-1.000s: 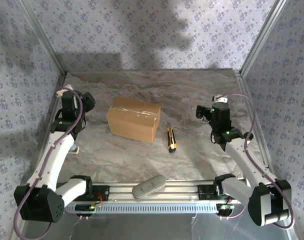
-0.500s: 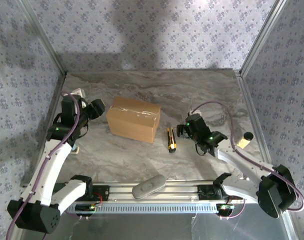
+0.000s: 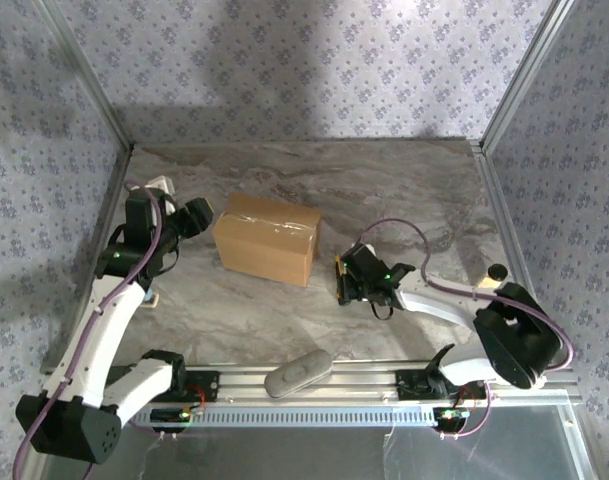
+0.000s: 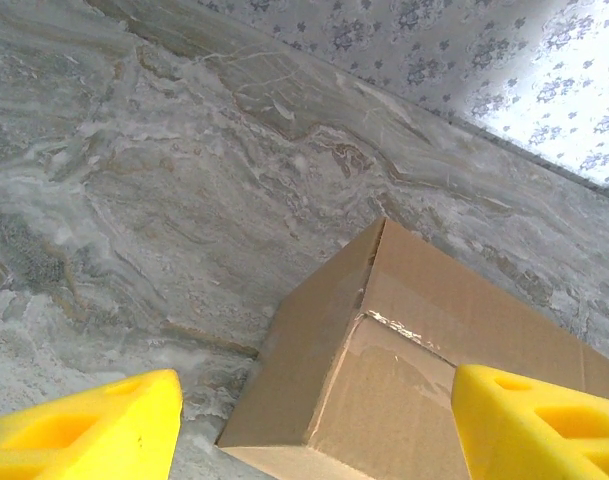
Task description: Unpack the express box
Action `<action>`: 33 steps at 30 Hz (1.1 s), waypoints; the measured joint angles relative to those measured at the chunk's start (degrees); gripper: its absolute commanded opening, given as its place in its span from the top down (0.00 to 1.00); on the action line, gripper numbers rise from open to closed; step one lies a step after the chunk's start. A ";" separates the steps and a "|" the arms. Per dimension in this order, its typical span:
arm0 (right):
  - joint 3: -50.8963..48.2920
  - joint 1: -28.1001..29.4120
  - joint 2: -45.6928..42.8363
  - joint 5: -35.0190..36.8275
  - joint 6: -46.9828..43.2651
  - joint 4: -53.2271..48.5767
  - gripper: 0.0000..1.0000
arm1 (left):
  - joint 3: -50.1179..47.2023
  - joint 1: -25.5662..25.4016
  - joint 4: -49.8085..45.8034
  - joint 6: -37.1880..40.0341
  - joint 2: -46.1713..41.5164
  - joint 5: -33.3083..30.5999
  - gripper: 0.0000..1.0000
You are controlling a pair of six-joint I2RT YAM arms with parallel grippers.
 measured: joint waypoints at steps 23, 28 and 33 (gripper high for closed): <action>7.67 -0.07 10.67 -3.13 0.35 1.18 0.48 | 1.73 0.00 0.17 0.44 2.67 0.15 0.29; 7.93 -0.07 11.47 -3.13 0.92 0.70 0.51 | 1.73 0.00 0.15 0.50 2.67 0.13 0.29; 8.79 -0.07 11.98 -2.71 1.38 -0.46 0.61 | 1.73 0.00 0.11 0.92 2.67 0.11 0.29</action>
